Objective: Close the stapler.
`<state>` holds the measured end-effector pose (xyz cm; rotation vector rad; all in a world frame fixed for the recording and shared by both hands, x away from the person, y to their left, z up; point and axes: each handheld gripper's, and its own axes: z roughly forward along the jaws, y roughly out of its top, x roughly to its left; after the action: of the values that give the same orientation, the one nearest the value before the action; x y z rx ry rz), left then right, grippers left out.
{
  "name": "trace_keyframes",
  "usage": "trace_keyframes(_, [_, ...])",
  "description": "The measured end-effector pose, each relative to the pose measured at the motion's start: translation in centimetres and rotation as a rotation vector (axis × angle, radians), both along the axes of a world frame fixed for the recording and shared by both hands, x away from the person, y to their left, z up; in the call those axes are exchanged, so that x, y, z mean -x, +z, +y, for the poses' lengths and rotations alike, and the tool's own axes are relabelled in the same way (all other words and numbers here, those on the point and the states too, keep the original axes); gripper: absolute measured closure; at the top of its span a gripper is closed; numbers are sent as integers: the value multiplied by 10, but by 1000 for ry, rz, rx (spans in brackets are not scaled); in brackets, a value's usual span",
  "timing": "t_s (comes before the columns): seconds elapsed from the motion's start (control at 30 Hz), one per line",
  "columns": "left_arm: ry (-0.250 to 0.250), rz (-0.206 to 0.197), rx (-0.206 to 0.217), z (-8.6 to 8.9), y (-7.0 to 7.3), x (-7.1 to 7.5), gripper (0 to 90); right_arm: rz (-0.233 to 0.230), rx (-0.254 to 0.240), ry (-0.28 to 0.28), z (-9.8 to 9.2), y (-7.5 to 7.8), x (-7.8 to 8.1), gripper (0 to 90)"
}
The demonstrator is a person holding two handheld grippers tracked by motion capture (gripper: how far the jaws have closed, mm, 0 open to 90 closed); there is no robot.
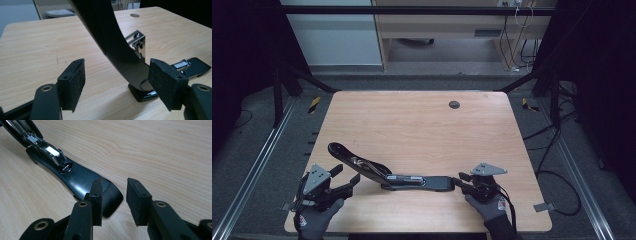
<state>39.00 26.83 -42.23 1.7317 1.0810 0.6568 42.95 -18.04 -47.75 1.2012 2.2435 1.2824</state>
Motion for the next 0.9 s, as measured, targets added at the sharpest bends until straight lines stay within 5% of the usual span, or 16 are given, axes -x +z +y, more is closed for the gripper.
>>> trace_keyframes(0.63, [56, -58, 29, 4, 21, -9, 290, -20, 14, 15, 11, -3, 8, 691])
trace_keyframes(0.9, [70, -63, 67, 7, 27, -19, 302, -16, 23, 18, 14, -7, 8, 782])
